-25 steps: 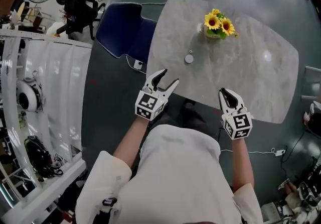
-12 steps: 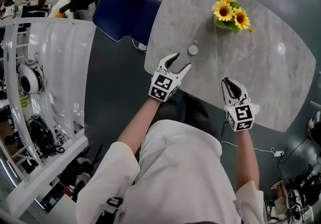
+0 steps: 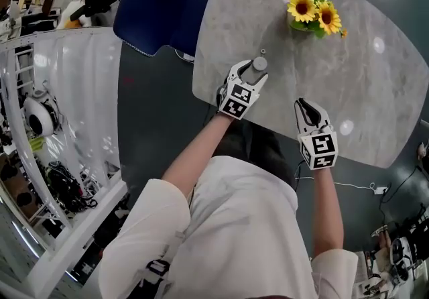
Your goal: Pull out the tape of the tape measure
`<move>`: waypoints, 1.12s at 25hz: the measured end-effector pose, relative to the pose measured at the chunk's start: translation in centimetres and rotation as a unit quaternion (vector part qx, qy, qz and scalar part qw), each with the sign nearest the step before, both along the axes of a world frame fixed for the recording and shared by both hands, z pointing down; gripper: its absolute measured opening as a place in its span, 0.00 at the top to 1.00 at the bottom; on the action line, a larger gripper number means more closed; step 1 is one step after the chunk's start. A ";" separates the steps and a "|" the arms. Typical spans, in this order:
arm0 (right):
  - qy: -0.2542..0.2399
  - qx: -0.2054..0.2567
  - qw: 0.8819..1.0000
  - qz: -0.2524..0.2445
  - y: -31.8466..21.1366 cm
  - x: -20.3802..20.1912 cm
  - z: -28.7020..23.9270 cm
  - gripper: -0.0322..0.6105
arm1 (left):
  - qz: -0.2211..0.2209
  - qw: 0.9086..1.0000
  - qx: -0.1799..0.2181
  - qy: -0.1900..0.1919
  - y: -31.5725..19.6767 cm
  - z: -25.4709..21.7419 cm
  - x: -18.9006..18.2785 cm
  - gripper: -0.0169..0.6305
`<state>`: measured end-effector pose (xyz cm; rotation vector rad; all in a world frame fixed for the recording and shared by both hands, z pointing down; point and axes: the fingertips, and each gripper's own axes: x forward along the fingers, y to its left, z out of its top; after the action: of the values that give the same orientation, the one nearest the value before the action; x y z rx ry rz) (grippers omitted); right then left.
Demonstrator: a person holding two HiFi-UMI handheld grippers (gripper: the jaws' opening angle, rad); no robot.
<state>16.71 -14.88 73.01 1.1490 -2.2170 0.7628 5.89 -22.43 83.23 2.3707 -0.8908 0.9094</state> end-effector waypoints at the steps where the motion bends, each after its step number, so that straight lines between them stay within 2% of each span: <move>1: 0.000 -0.003 1.000 0.007 -0.1 -0.1 0.3 0.88 | 0.005 1.000 -0.003 -0.008 -0.3 0.9 0.1 0.60; 7: 0.007 -0.021 0.999 0.045 -0.4 -0.5 1.8 0.88 | 0.052 0.997 -0.017 -0.051 -0.7 5.3 0.8 0.58; 13: 0.010 -0.031 0.997 0.069 -1.0 -0.9 2.8 0.88 | 0.088 0.993 -0.024 -0.072 -0.7 7.9 1.1 0.57; 17: 0.014 -0.030 0.996 0.079 -1.4 -0.9 2.8 0.88 | 0.106 0.990 -0.012 -0.088 -0.9 8.5 1.0 0.64; 22: 0.018 -0.019 0.996 0.080 -1.4 -1.4 1.3 0.88 | 0.131 0.988 -0.017 -0.085 -0.8 7.8 0.8 0.64; 28: 0.025 0.006 0.997 0.070 -1.3 -1.9 -1.4 0.88 | 0.172 0.984 0.011 -0.056 -1.0 2.9 1.3 0.64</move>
<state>14.76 -16.18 71.61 1.3270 -2.1187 0.7694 7.18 -23.41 86.13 2.5612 -0.5392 1.1771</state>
